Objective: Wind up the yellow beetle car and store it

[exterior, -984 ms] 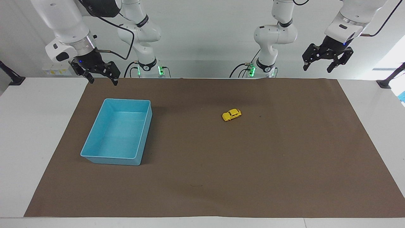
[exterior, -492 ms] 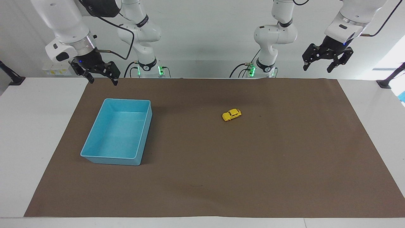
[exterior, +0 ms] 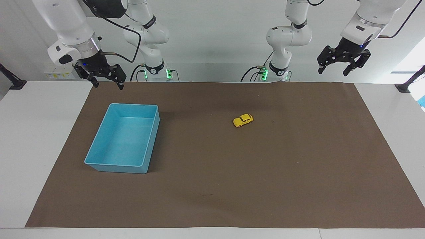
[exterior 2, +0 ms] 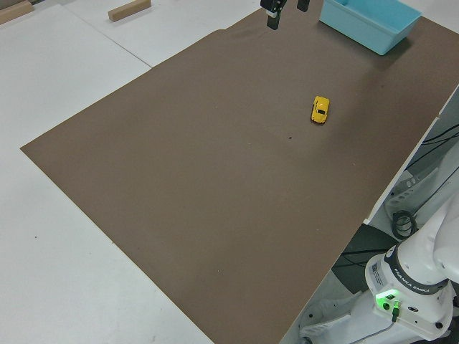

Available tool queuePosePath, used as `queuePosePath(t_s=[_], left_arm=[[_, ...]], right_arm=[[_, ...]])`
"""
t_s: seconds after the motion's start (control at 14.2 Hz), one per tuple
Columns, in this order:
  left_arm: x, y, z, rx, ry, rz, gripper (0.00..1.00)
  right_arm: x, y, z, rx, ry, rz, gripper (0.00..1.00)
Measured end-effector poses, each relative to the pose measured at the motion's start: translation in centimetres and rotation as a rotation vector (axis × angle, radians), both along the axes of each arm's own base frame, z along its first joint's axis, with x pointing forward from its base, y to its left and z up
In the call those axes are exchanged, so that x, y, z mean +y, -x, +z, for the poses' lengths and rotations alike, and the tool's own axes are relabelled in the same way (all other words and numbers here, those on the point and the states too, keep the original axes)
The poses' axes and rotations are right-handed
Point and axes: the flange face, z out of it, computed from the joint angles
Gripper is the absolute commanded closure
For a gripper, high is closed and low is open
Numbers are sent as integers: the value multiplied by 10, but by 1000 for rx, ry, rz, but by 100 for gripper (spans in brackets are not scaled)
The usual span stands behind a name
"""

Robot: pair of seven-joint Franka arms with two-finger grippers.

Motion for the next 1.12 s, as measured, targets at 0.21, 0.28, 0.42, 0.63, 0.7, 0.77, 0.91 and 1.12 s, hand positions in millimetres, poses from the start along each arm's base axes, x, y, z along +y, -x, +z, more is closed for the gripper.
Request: queuePosePath(t_s=[0.21,0.28,0.42,0.63,0.7,0.77,0.91,1.12], left_arm=[[-1,0,0,1,0,15,0],[-1,0,0,3,-1,39,0],[-4,0,-2,7,-2,85,0],[-6,-1,-3,13,-3,161,0],[-6,-1,-3,15,-3,208,0],[-7,-1,-3,18,-4,255,0],[-9,0,-3,22,-4,329,0],[-10,0,-4,27,-4,417,0]], right_arm=[[0,0,0,0,0,0,0],[0,0,0,0,0,0,0],[0,0,0,0,0,0,0],[0,0,0,0,0,0,0],[0,0,0,0,0,0,0],[0,0,0,0,0,0,0],[0,0,0,0,0,0,0],[0,0,0,0,0,0,0]])
